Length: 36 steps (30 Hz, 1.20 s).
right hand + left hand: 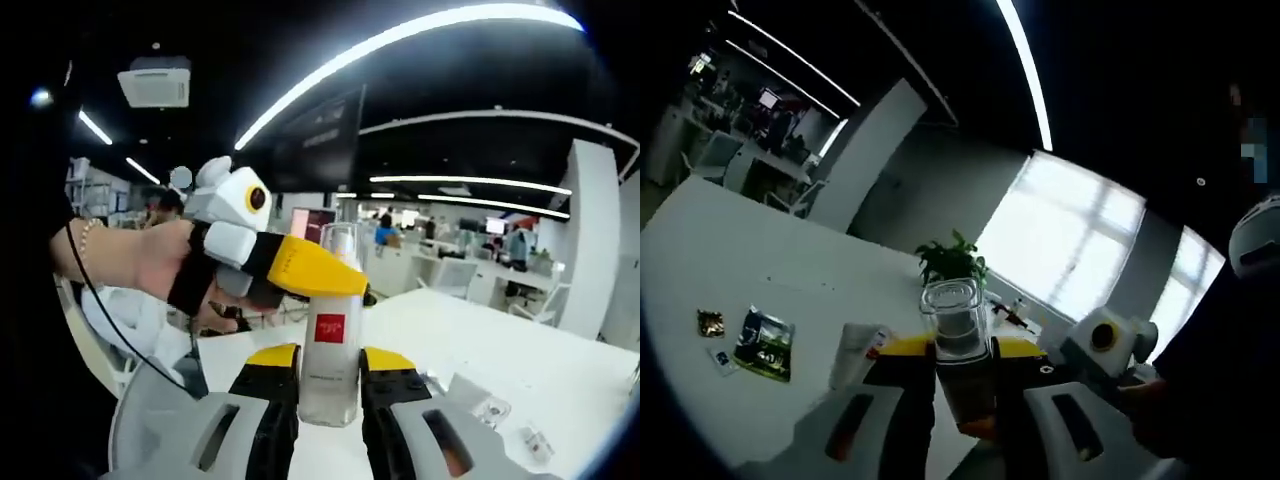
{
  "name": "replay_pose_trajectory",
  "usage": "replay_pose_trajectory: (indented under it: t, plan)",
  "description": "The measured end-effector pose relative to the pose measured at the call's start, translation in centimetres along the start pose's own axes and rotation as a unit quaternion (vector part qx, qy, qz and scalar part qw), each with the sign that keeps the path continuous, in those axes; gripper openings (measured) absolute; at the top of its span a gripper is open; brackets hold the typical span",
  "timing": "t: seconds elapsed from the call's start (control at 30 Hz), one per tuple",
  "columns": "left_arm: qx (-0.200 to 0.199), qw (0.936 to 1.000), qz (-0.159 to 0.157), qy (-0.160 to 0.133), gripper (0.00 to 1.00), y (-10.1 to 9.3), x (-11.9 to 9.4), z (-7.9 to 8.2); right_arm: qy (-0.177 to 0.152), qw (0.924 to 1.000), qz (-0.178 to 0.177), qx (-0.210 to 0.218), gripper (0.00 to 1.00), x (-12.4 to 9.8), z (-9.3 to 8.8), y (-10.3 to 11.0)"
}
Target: Arrange the skincare products in the storage area until every visible bottle or jar stands upright without overlapping.
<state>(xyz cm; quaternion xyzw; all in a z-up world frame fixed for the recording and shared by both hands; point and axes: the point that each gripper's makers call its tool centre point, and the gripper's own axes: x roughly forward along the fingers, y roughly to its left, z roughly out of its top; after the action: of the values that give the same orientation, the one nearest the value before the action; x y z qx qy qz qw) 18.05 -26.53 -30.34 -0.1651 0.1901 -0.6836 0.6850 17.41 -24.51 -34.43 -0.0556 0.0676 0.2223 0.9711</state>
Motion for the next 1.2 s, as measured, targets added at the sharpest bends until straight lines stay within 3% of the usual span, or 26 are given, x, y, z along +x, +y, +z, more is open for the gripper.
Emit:
replay_pose_trajectory:
  t: [0.13, 0.27, 0.33, 0.37, 0.4, 0.43, 0.63, 0.87, 1.0, 1.2]
  plan:
    - [0.059, 0.9973, -0.010, 0.043, 0.15, -0.7, 0.1, -0.4, 0.000, 0.9998, 0.019, 0.006, 0.15, -0.7, -0.1, 0.2]
    - [0.121, 0.9866, -0.036, 0.103, 0.15, -1.2, 0.0, -1.0, 0.004, 0.9979, 0.063, 0.009, 0.16, -1.6, -0.1, 0.7]
    - [0.138, 0.9814, -0.063, 0.118, 0.15, -1.9, -0.1, -0.9, 0.001, 0.9949, 0.098, 0.024, 0.17, -2.2, 0.1, 1.0]
    - [0.143, 0.9785, -0.094, 0.115, 0.15, -2.8, -0.3, -0.5, -0.005, 0.9937, 0.109, 0.026, 0.18, -2.4, 0.5, 1.0]
    - [0.144, 0.9775, -0.102, 0.115, 0.15, -3.1, -0.3, -0.4, -0.007, 0.9908, 0.132, 0.029, 0.19, -2.8, 0.7, 1.2]
    - [0.149, 0.9741, -0.126, 0.115, 0.15, -3.9, -0.5, -0.1, -0.004, 0.9901, 0.137, 0.029, 0.19, -3.0, 0.8, 1.0]
    - [0.213, 0.9472, -0.169, 0.171, 0.15, -5.3, -1.0, -0.9, -0.035, 0.9783, 0.201, 0.037, 0.17, -3.9, 3.3, 1.5]
    - [0.219, 0.9407, -0.196, 0.169, 0.15, -6.5, -0.5, -1.0, -0.029, 0.9700, 0.240, 0.026, 0.19, -3.6, 4.0, 2.9]
    - [0.220, 0.9390, -0.204, 0.169, 0.15, -6.7, -0.4, -1.1, -0.026, 0.9644, 0.262, 0.026, 0.14, -3.6, 4.1, 3.7]
    - [0.225, 0.9372, -0.206, 0.169, 0.15, -6.6, -0.4, -1.0, -0.037, 0.9642, 0.262, 0.024, 0.12, -3.6, 4.2, 3.6]
